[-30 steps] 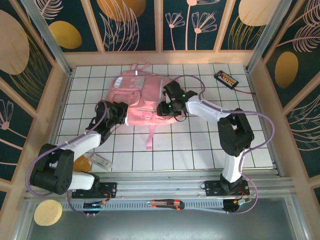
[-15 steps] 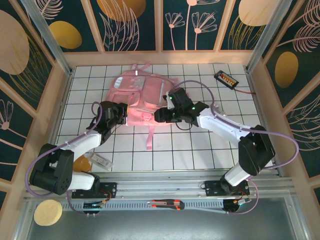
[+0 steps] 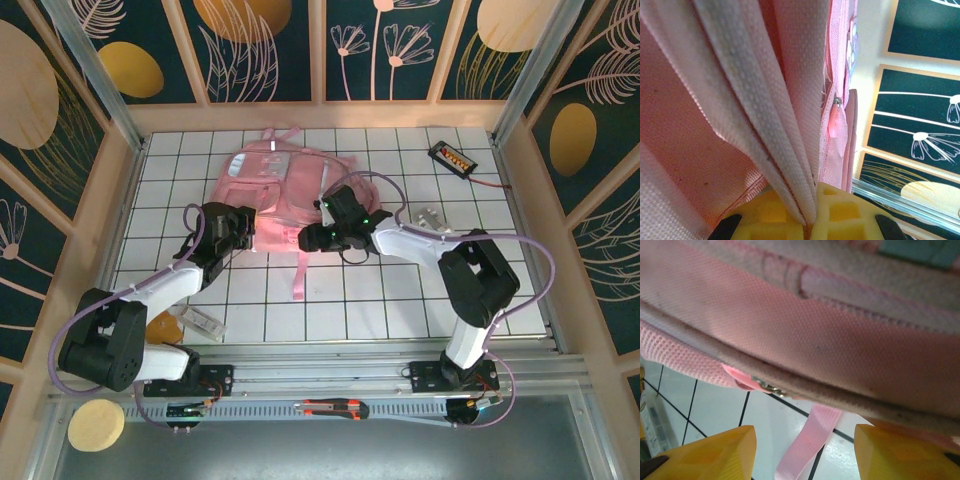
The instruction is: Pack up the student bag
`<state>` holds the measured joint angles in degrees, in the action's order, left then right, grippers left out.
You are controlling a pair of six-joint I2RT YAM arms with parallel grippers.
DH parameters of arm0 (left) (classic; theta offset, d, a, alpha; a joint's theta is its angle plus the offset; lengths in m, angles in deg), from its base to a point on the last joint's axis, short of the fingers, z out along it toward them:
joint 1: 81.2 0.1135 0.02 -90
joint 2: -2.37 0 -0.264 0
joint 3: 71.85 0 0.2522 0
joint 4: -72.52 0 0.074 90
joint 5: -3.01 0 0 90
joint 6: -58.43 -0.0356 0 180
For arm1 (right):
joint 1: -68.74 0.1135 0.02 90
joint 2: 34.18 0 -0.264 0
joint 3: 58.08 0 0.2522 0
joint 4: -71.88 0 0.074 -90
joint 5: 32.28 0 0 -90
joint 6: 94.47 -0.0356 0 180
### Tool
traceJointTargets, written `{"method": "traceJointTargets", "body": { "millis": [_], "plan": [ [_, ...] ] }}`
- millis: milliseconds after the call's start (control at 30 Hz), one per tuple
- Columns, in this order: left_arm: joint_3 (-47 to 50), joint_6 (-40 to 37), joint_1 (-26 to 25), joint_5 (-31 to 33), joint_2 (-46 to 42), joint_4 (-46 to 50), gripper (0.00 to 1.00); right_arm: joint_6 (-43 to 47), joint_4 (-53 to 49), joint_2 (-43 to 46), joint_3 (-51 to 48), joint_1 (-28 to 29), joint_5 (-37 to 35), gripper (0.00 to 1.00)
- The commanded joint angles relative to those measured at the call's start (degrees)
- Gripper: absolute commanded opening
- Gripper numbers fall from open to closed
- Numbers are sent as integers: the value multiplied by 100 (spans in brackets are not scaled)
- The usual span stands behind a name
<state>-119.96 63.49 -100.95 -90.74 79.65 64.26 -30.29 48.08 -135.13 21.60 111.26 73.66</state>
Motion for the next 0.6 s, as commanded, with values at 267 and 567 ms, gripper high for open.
{"method": "traceJointTargets", "body": {
  "millis": [267, 567],
  "plan": [
    [-485, 161, -204, -258, 6, -206, 0, 166, 448, -437, 407, 27, -730, 52],
    [-489, 185, -380, -245, 104, -204, 0, 309, 435, -555, 657, 136, -1217, 46]
  ]
}}
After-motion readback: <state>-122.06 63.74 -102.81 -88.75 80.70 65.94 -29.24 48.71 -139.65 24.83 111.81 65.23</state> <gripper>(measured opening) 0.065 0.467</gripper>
